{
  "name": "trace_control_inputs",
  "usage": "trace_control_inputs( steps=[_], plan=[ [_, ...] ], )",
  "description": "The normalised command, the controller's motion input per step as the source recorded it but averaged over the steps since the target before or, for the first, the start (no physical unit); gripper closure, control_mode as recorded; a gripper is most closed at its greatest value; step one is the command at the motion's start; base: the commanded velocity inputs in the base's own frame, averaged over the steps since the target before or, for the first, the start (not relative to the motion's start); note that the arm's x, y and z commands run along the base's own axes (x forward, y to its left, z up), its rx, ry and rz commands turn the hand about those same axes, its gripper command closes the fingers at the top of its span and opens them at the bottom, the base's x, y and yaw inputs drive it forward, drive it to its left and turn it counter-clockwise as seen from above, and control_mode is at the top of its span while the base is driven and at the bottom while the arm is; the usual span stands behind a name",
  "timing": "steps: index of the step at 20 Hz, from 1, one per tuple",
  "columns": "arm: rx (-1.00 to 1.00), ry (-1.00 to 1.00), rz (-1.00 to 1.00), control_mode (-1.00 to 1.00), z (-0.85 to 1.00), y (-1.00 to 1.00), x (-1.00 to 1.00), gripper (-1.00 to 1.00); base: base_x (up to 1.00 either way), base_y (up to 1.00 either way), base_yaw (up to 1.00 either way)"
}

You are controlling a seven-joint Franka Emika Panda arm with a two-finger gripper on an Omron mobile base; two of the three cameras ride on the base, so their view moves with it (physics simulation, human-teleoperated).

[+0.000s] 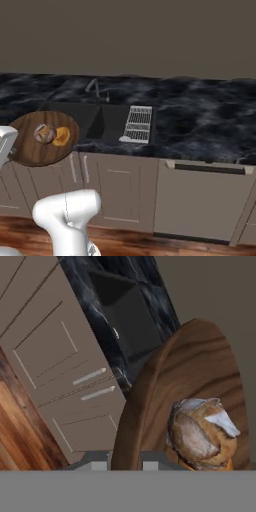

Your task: Pick up the heated bread from the toaster oven and place it in the bowl. Then move the bread bowl to the dining counter.

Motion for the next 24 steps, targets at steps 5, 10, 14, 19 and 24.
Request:
trace_control_inputs(
  steps=[5,10,14,19,24],
  plan=[
    [0.0,0.0,0.0,1.0,0.0,0.0,0.0,1.0,0.06,-1.0,0.0],
    [0.0,0.0,0.0,1.0,0.0,0.0,0.0,1.0,0.17,-1.0,0.0],
    [0.0,0.0,0.0,1.0,0.0,0.0,0.0,1.0,0.33,-1.0,0.0],
    [0.0,0.0,0.0,1.0,0.0,0.0,0.0,1.0,0.45,-1.0,0.01],
    [0.0,0.0,0.0,1.0,0.0,0.0,0.0,1.0,0.65,-1.0,0.06]
  ],
)
